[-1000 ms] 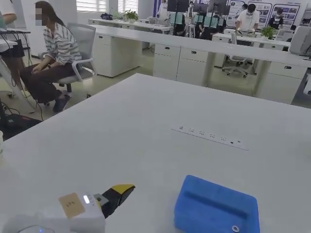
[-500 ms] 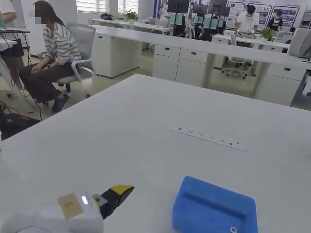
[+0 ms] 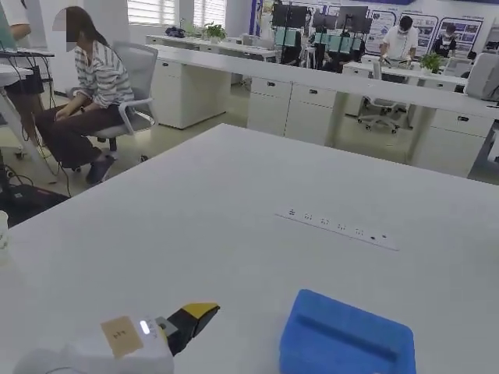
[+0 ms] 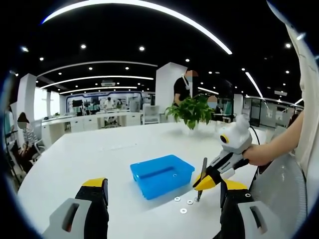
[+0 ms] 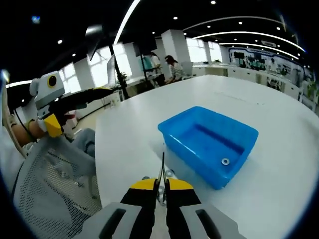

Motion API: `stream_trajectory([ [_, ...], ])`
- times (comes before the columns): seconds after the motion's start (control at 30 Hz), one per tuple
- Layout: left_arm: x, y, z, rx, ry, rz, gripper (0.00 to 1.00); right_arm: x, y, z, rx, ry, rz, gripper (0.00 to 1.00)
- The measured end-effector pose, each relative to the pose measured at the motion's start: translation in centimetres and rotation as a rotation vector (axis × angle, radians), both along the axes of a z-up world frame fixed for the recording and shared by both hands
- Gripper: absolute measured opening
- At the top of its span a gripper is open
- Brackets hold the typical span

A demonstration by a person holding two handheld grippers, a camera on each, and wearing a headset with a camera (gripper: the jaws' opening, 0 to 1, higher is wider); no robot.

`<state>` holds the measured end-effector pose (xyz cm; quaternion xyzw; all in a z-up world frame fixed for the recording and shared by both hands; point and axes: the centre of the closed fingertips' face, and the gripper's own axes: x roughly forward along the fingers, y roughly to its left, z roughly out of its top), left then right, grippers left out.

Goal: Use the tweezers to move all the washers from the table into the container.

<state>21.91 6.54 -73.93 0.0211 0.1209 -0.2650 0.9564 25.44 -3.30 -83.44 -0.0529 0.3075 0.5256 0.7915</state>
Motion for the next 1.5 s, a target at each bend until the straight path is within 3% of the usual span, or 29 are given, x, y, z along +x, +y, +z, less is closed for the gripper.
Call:
stream_trajectory([
  [0.1, 0.0, 0.0, 0.0, -0.001, -0.001, 0.001, 0.95, 0.4, 0.0, 0.9, 0.043, 0.030, -0.025, 0.03],
  [0.3, -0.1, 0.1, 0.1, -0.004, -0.002, 0.002, 0.95, 0.7, 0.2, 2.1, 0.062, 0.053, -0.012, 0.03],
  [0.7, 0.0, 0.4, 0.2, -0.012, -0.002, 0.015, 0.94, 2.5, 0.0, 5.4, 0.072, 0.010, 0.045, 0.03],
  [1.0, 0.1, 0.4, 0.2, -0.010, -0.001, 0.015, 0.94, 5.4, -0.2, 7.6, 0.123, -0.004, 0.000, 0.03],
  [1.3, 0.1, 0.5, 0.1, -0.009, 0.003, 0.017, 0.94, 7.6, 0.5, 7.7, 0.161, 0.015, -0.062, 0.03],
  [1.5, 0.0, 0.5, 0.0, -0.008, 0.006, 0.013, 0.94, 9.0, 0.7, 6.5, 0.157, 0.046, -0.091, 0.03],
])
